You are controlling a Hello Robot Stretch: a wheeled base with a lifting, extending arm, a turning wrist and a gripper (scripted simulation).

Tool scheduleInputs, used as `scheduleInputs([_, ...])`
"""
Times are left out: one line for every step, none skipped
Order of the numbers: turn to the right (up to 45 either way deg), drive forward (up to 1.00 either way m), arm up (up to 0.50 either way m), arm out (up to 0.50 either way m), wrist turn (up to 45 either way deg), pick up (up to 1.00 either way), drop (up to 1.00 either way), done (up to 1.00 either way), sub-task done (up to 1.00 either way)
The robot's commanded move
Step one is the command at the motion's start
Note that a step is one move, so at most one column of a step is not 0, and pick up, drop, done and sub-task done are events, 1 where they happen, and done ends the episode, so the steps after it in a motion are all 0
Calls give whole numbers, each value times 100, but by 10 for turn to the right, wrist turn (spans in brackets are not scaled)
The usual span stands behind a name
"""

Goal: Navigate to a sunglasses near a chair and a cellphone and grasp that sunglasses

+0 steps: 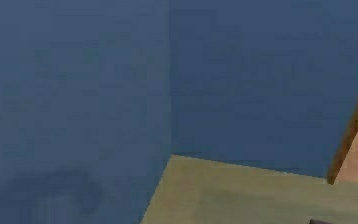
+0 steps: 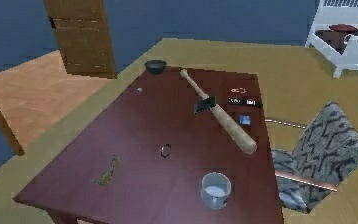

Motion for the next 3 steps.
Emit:
scheduleInputs([-210, 0, 0, 0, 0, 0, 0, 0, 0])
scheduleInputs([0, 0, 50, 0, 0, 0, 0, 0, 0])
scheduleInputs([0, 0, 36, 0, 0, 0, 0, 0, 0])
